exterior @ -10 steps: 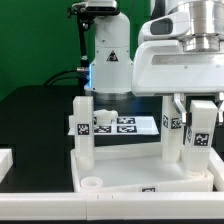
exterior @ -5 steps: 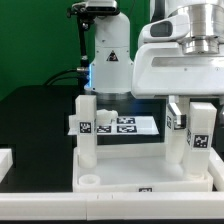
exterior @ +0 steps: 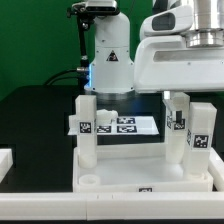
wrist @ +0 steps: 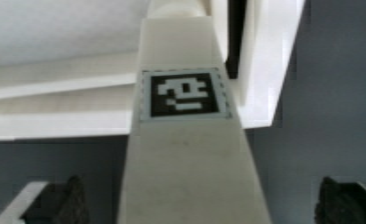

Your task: Assemble desk

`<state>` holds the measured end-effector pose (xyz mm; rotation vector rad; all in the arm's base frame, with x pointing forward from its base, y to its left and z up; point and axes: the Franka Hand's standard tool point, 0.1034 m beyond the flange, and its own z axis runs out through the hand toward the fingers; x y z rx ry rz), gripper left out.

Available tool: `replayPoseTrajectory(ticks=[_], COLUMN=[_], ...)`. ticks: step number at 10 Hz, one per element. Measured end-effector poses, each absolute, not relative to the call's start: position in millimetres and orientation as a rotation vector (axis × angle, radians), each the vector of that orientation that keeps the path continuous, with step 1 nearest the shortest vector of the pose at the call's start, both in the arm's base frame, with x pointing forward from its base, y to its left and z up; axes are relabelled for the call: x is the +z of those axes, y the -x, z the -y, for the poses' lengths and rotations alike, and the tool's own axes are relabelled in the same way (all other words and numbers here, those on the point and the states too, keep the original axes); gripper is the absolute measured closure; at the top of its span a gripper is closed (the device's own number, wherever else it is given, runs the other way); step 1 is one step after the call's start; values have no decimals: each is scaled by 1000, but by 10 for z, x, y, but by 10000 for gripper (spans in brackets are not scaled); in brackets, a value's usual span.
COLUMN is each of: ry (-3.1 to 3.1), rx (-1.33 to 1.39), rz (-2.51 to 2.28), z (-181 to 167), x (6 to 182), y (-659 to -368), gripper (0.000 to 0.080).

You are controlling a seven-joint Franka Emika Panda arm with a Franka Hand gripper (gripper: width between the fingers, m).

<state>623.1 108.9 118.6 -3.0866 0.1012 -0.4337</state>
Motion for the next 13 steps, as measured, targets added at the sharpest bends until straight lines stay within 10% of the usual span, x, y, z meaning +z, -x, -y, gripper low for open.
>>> replayPoseTrajectory(ticks=[6, 8, 13], ry=[3105, 3100, 2958], rx=[-29, -28, -55], rz=[-166, -217, -927], z=[-1018, -1009, -1002], x=[1149, 1146, 1139], y=[-6206, -6207, -6261], gripper=[150, 435, 515])
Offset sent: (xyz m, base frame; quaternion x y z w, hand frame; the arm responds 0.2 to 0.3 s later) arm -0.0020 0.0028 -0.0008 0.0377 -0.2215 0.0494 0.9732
